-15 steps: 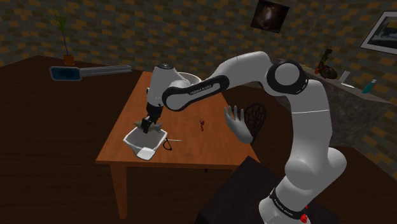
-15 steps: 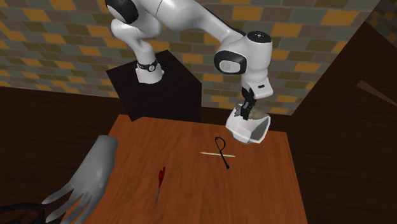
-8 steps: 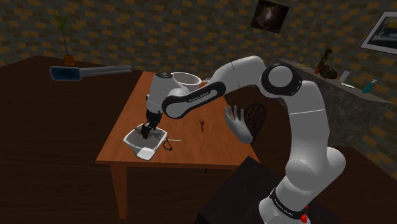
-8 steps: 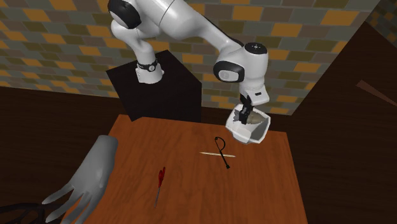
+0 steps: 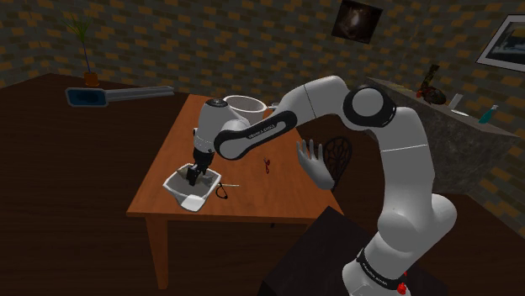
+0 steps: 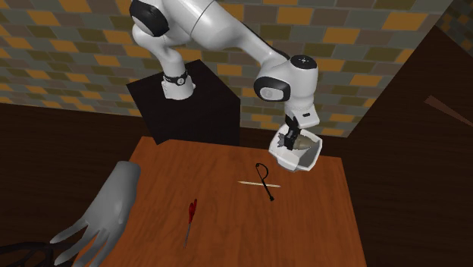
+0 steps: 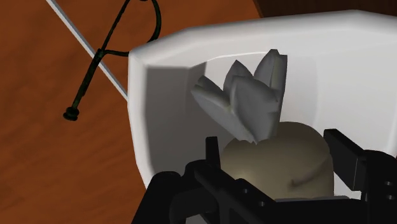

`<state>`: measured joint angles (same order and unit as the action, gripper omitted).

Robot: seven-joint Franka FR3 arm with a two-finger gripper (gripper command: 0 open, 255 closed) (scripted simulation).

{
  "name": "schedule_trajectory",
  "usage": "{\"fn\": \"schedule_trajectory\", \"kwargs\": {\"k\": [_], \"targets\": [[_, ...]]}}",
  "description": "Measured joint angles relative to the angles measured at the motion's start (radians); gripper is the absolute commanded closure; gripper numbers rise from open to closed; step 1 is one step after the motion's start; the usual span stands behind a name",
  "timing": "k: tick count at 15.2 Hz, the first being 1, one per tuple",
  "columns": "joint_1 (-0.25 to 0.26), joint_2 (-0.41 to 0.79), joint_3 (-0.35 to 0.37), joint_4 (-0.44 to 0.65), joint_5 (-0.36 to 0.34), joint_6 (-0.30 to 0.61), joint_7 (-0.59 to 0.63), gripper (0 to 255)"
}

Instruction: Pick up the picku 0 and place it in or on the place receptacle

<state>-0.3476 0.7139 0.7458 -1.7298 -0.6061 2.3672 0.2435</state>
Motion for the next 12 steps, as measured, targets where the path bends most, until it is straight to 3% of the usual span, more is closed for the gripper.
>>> {"fn": "schedule_trajectory", "kwargs": {"k": [1,7,12], "targets": [[0.000,0.000,0.000,0.000,0.000,0.000,0.000,0],[0.000,0.000,0.000,0.000,0.000,0.000,0.000,0],[-0.052,-0.082,0.059,-0.018,0.059,-0.058,-0.032,0]]}}
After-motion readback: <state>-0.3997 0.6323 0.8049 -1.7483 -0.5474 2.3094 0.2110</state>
